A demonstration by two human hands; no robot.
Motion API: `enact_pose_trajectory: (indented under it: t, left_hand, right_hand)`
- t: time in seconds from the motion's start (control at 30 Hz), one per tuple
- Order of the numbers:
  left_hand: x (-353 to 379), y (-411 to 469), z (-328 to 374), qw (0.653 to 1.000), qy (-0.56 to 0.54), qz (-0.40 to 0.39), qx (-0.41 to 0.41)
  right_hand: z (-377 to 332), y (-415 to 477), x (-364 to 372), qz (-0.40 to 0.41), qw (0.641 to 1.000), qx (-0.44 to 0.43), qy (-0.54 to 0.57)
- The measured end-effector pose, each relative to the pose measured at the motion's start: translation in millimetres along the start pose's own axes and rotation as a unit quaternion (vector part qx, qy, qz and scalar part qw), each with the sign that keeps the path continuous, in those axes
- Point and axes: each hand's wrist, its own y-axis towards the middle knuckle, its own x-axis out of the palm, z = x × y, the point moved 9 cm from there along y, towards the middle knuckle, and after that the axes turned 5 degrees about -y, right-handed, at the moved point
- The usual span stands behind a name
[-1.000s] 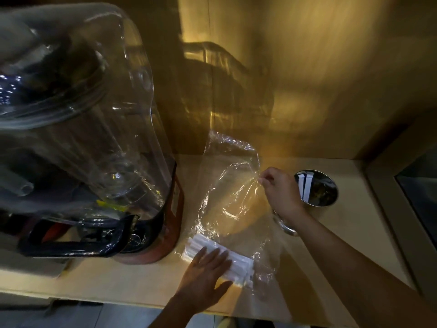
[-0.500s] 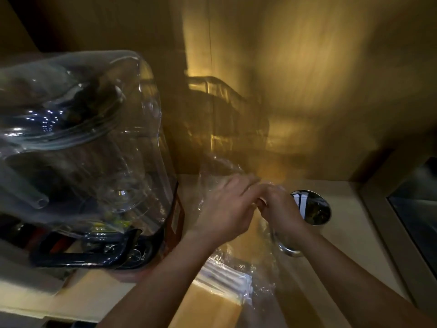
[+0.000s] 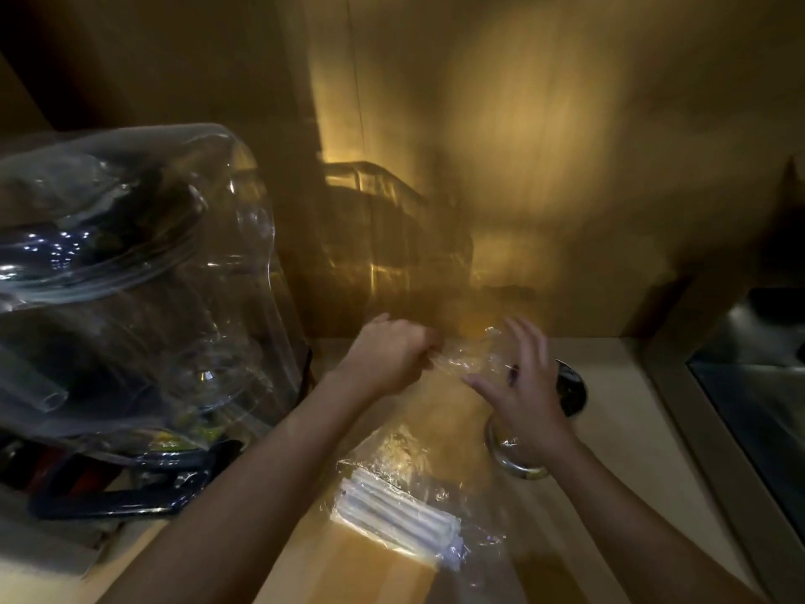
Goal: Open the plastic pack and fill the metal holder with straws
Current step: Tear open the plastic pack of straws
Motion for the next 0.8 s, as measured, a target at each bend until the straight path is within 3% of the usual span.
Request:
enact_pose_trajectory:
  t: [0.1, 0.17, 0.33, 0.5, 0.57, 0.67, 0.8]
  left_hand:
    - [-16.1, -4.8, -7.9, 0.997, -0.051, 0.044, -0.028]
    - [-24.7, -8.2, -14.1, 0.994, -0.077, 0.057, -0.053]
    - [-43.1, -17.5, -19.7, 0.99, -0.087, 0.058, -0.091]
    - [-80.4, -14.3, 26.1, 0.988, -0.09, 0.12, 0.029]
    - [-82.9, -6.7, 47.7, 0.988, -0.093, 0.108, 0.065]
    - [-75.1, 6.7, 60.4, 0.996, -0.05, 0.045, 0.059]
    - [-87.3, 10.5, 61.6, 0.996, -0.024, 0.063, 0.053]
  right_hand:
    - [27.9, -4.1, 4.7, -0.022, 0.956, 0.156, 0.246]
    - [34.4, -4.5, 13.5, -0.057, 0.927, 0.182, 0.323]
    - [22.8, 1.9, 8.4, -0.051, 0.938, 0.132, 0.315]
    - [-4.7, 12.2, 5.6, -0.076, 0.945, 0.073, 0.31]
    - [-16.3, 14.5, 5.1, -0.082, 0.945, 0.054, 0.312]
    - [-26.6, 14.8, 3.2, -0.084, 0.948, 0.032, 0.307]
    - [-18.1, 8.7, 0.2, -0.078, 0.947, 0.036, 0.31]
